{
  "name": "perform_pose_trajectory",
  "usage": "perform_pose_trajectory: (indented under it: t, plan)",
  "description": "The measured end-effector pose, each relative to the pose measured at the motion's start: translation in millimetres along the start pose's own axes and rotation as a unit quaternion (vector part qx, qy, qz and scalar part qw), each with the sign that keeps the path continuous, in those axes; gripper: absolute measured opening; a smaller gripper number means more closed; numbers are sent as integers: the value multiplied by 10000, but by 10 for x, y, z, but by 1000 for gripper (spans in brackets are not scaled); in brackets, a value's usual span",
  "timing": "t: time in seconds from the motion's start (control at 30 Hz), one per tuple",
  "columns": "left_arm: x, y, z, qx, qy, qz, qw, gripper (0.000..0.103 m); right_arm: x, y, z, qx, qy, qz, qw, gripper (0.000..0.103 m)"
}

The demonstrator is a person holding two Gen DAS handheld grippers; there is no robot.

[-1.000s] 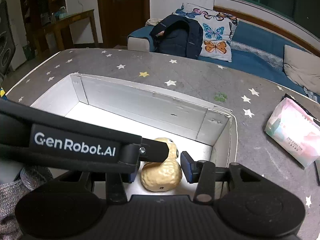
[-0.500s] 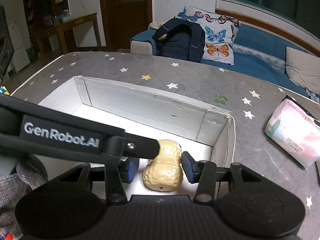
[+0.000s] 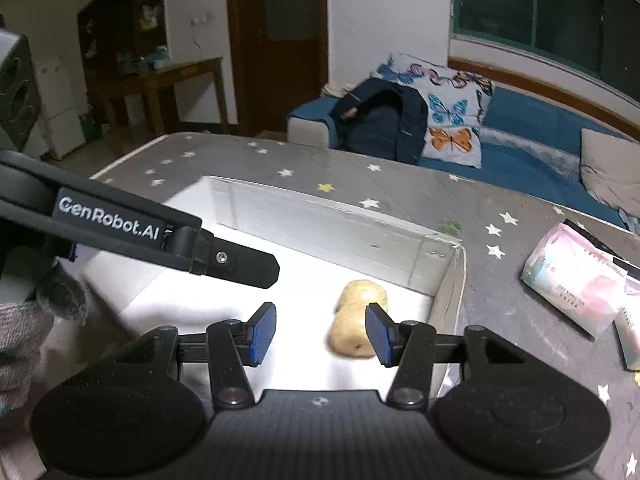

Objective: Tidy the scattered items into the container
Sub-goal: 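Open the right gripper to drop the peanut toy into the box, then grasp the white plush rabbit with the right gripper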

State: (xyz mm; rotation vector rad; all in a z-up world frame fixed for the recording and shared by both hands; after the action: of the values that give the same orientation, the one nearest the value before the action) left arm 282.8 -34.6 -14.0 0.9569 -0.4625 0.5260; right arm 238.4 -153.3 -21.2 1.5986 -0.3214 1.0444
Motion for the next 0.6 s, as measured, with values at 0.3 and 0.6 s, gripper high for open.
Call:
perform_pose_trajectory:
  t: [0.3,0.6]
  plan:
    - [-433,484,14,91,-77,92,9999,40,-254,552,-403,368,243,299,9986,50]
    - [-935,938,-71,156,31,174,9997,40,-641,957,-761,856,566,366,9940,50]
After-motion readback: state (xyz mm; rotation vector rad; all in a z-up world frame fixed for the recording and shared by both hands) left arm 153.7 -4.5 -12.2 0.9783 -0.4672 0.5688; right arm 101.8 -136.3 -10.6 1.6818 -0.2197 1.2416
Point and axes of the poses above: each gripper's, at about its wrist camera, not at the fingertips, and y roughly against the way its jaws point, z to its right, x to its top, the point moved 7 cm from there along -y, roughly the way its jaws point, and after that the axes turned 5 degrees about y, right-handed, at the moved point
